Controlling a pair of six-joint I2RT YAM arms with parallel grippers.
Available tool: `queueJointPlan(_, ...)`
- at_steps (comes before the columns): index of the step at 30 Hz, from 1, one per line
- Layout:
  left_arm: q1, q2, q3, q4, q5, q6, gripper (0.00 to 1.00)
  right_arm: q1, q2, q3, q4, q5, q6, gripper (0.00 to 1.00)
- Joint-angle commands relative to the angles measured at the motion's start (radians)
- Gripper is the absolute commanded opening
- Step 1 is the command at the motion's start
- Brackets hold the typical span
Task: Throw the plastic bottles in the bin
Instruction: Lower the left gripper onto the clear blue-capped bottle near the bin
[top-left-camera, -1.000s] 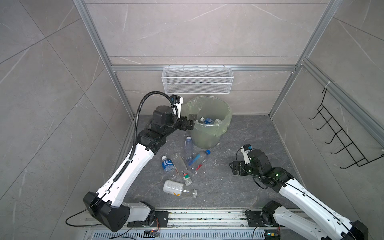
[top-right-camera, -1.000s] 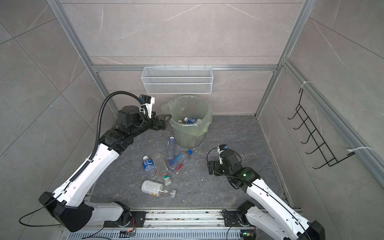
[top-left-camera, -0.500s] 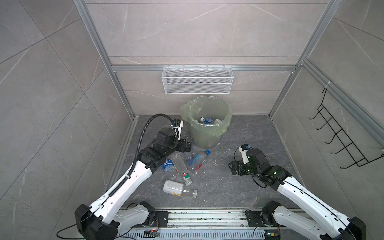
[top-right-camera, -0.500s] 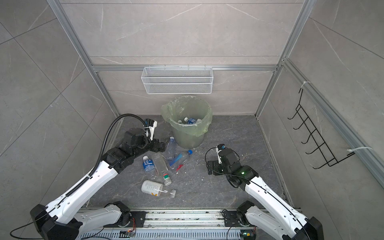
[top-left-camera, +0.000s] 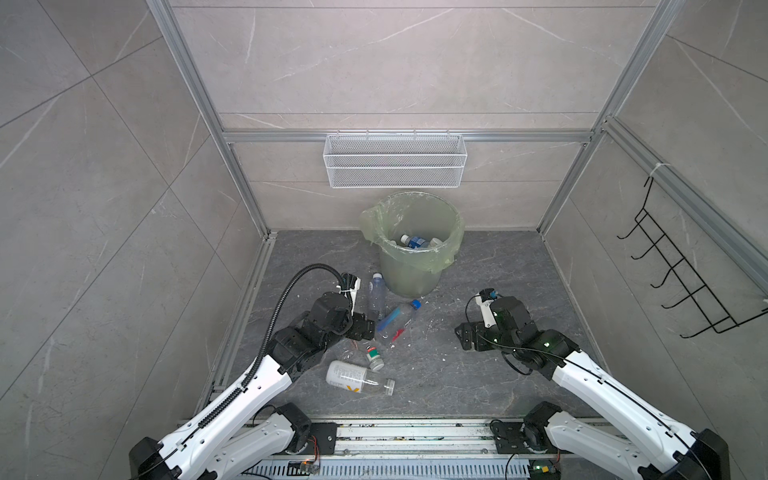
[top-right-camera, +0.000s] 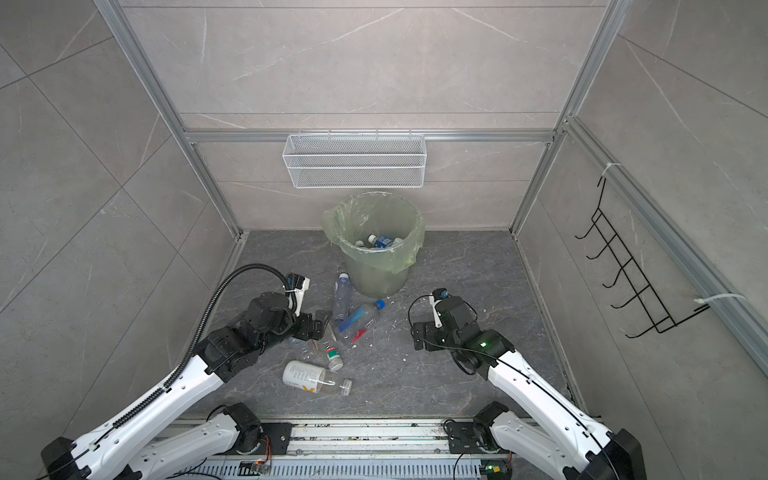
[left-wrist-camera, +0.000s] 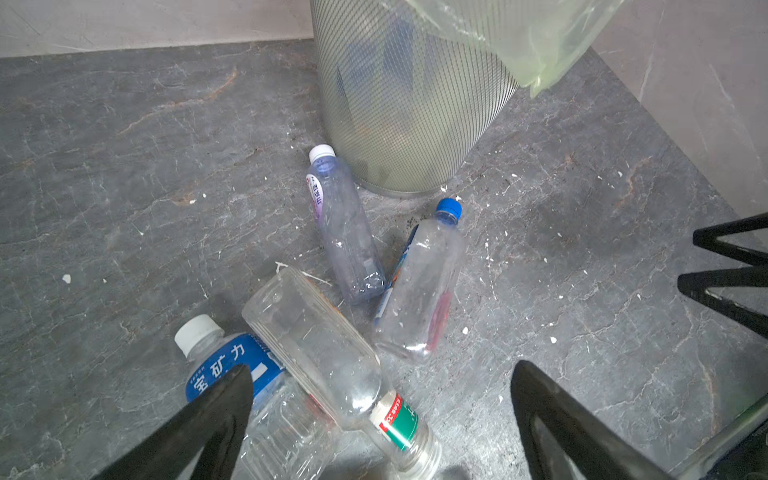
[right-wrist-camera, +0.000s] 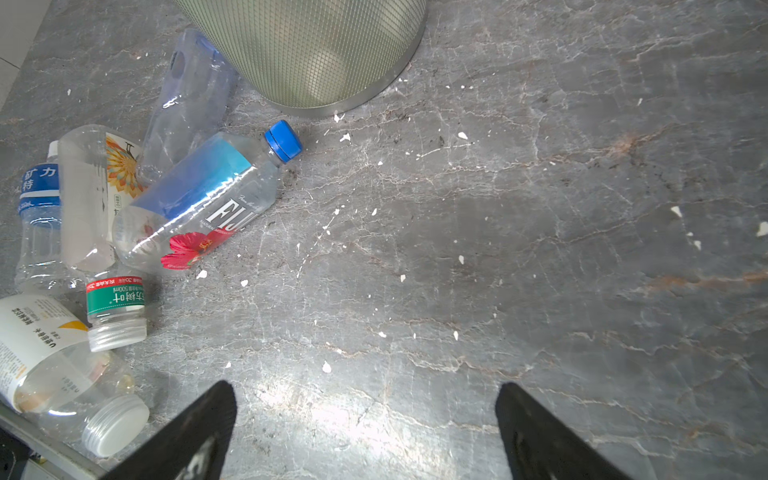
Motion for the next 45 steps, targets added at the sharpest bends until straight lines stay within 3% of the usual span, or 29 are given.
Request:
queueJointPlan(1,-0.011,-0.017,-0.011,-0.003,-0.025,-0.030,0.98,0.008,0.022,0.018,0.021,-0.008,0.004,0.99)
queueJointPlan(16,-0.061,0.257,0.024,0.059,0.036,0.016,0.90,0.009,0.060,0.011,0.017,0.012,0.041,0.98)
queueJointPlan(27,-0.079,0.439,0.102,0.115,0.081,0.062,0.90,0.009,0.039,-0.001,0.003,0.030,0.044,0.98)
queueJointPlan(45,-0.078,0.704,0.300,0.085,0.148,0.234,0.88,0.009,-0.011,-0.014,-0.039,0.054,0.036,0.98)
